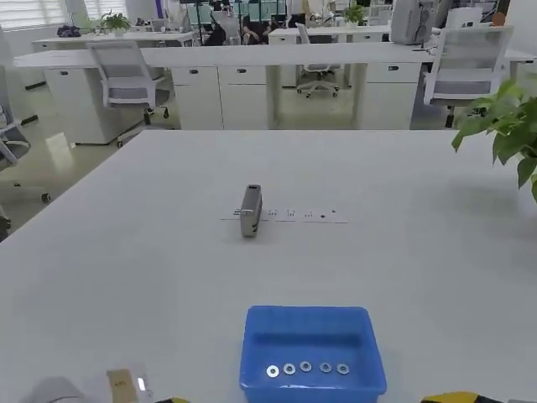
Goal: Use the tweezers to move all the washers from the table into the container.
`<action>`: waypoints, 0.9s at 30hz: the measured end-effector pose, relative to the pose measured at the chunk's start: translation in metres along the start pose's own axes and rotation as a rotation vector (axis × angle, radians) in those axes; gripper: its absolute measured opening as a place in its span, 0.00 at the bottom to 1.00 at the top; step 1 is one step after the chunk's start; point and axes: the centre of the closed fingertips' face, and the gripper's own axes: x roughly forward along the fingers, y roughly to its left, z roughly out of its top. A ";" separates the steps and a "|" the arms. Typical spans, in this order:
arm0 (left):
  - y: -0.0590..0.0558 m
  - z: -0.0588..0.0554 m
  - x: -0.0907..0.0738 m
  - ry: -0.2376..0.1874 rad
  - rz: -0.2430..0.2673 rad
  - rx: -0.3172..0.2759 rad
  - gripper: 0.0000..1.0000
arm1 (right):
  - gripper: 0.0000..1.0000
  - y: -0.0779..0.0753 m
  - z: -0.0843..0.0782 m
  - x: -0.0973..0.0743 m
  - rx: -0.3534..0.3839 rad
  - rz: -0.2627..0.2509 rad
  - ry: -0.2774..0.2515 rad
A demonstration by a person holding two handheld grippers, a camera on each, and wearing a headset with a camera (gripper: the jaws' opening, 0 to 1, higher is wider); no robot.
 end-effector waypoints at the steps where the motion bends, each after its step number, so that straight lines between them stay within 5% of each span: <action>1: 0.002 0.002 -0.003 -0.014 0.013 -0.004 0.60 | 0.35 -0.001 0.001 -0.002 0.004 -0.007 -0.004; 6: 0.013 0.020 -0.020 -0.120 0.087 -0.062 0.69 | 0.39 -0.007 0.008 -0.017 0.030 -0.062 -0.042; 12: 0.021 0.031 -0.036 -0.176 0.161 -0.067 0.73 | 0.44 -0.015 0.013 -0.036 0.053 -0.118 -0.074; 20: 0.031 0.055 -0.060 -0.324 0.255 -0.111 0.81 | 0.53 -0.031 0.019 -0.061 0.084 -0.208 -0.122; 27: 0.042 0.064 -0.077 -0.401 0.313 -0.160 0.91 | 0.63 -0.042 0.028 -0.078 0.101 -0.284 -0.178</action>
